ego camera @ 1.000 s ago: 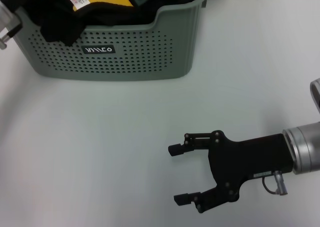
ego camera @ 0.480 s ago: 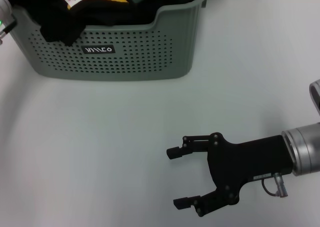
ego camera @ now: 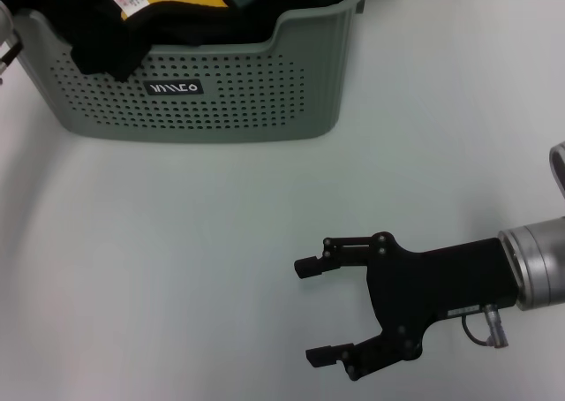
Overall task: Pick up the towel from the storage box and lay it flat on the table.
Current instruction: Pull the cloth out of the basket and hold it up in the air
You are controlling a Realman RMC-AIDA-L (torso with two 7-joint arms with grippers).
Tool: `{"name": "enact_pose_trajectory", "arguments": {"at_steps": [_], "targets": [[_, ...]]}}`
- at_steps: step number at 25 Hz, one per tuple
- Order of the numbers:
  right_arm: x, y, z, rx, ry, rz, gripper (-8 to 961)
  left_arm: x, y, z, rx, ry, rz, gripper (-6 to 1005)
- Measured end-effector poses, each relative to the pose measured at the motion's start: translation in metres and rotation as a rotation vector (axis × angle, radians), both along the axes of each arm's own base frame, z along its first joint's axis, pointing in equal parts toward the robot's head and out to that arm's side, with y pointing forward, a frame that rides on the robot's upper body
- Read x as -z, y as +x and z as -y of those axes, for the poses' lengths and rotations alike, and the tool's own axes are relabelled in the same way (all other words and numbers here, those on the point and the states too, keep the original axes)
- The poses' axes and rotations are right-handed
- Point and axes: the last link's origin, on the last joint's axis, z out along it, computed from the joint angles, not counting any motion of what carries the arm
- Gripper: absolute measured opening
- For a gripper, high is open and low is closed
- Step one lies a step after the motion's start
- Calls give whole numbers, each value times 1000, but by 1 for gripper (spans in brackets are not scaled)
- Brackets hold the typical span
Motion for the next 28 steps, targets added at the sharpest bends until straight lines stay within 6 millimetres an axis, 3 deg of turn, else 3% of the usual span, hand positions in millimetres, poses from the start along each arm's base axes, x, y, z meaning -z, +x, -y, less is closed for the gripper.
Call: {"name": "enact_pose_trajectory", "arguments": {"at_steps": [8,10,14,18,23,28], "targets": [[-2,3,0,14,27,-20,860,-1,2,13,68,12,85,40],[-4,5,-1,32,45,-43,860,-5,7,27,161,3,135,26],[-12,9,-8,83,100,-89,861,-29,23,73,444,-66,283,27],[-19,11,-14,121,145,-127,861,-59,34,119,698,-275,404,27],[-26,8,-19,139,187,-186,861,-72,41,148,831,-423,446,28],[-30,3,-22,152,205,-229,861,-69,53,163,872,-458,437,28]]}}
